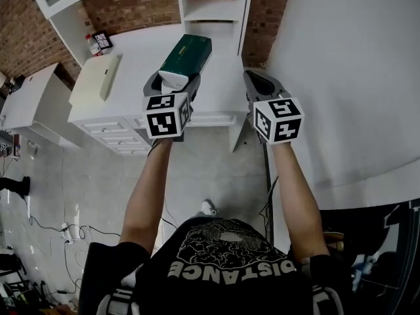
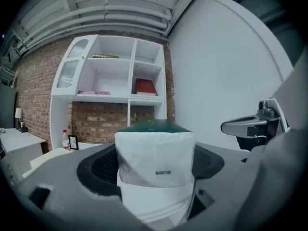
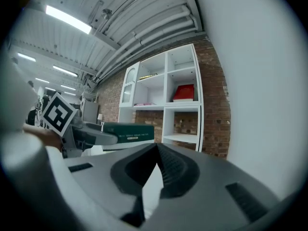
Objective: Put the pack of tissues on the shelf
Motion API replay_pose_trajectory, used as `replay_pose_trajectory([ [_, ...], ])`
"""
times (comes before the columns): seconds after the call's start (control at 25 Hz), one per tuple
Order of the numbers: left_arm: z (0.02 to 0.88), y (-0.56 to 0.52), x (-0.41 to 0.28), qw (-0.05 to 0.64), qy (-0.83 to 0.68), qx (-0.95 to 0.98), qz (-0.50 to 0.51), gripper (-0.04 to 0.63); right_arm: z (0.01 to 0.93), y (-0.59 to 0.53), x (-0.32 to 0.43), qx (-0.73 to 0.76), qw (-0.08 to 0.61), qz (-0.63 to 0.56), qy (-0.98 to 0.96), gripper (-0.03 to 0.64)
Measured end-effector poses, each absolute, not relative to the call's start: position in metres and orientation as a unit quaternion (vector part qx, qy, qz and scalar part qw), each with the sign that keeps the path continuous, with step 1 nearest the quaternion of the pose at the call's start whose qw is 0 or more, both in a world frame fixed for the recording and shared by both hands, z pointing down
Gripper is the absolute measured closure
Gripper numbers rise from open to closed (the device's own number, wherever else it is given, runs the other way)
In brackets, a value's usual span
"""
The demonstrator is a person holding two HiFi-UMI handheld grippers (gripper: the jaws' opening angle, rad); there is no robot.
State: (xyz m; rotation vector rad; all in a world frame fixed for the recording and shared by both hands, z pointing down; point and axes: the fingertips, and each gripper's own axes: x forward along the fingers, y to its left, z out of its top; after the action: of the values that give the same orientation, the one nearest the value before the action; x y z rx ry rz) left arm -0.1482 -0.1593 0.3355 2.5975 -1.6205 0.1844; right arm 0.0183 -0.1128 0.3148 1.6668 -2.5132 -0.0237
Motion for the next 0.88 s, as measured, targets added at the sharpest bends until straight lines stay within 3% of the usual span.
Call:
replay_pose_trajectory([
  [0.88, 0.341, -0.251, -0.157, 0.053, -0.499, 0.863, 0.05, 0.172, 0.314, -0.199, 0.0, 0.568, 0.072, -0.01, -0.82, 0.612],
])
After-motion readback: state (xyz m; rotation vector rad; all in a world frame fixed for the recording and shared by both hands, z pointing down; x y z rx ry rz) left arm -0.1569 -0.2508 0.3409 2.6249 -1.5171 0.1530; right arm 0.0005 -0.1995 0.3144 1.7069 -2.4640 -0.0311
